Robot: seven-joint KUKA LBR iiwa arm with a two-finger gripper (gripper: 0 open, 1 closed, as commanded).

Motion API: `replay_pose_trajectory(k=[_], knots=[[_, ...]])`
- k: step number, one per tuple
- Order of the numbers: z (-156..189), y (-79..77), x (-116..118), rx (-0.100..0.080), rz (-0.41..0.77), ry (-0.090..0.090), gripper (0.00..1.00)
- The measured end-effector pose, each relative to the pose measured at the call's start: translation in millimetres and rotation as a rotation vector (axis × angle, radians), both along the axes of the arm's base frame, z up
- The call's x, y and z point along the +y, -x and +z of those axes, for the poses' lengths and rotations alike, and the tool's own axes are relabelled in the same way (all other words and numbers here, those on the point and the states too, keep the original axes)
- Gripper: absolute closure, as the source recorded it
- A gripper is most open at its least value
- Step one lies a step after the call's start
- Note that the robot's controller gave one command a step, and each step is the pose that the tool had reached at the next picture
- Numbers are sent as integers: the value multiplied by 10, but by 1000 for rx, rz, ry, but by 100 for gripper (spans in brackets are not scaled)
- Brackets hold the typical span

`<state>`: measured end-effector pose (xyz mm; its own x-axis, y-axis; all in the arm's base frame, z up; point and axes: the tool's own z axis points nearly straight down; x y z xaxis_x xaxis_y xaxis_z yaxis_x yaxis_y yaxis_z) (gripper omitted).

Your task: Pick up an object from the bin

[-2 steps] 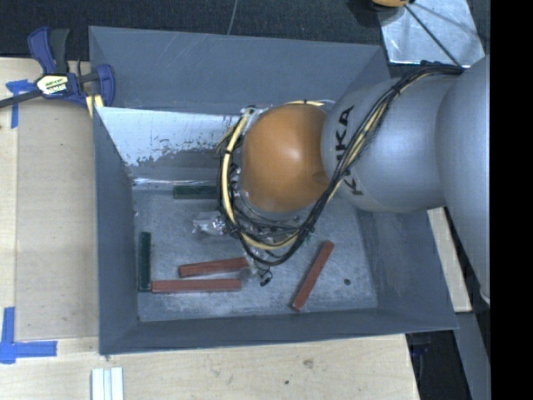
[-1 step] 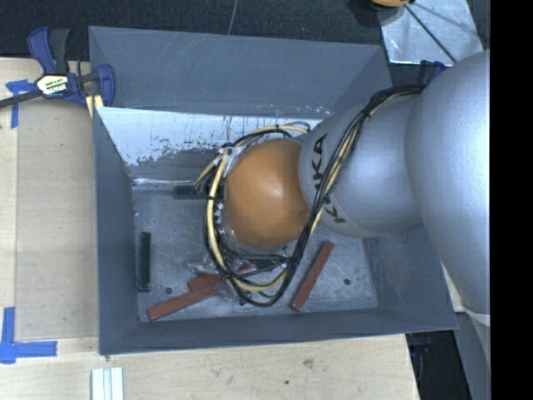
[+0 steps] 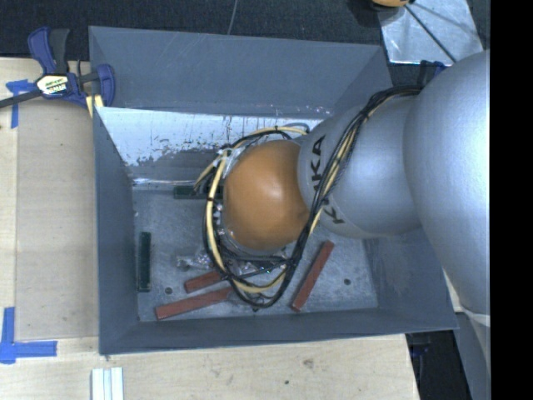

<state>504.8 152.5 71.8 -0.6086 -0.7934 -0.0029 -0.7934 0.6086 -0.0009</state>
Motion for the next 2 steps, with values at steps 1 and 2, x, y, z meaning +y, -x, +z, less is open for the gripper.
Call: replay_pose_trajectory(k=[1,2], knots=[[23,-10,-10,-1,-3,2,100],[24,-10,-10,-1,-3,2,100]])
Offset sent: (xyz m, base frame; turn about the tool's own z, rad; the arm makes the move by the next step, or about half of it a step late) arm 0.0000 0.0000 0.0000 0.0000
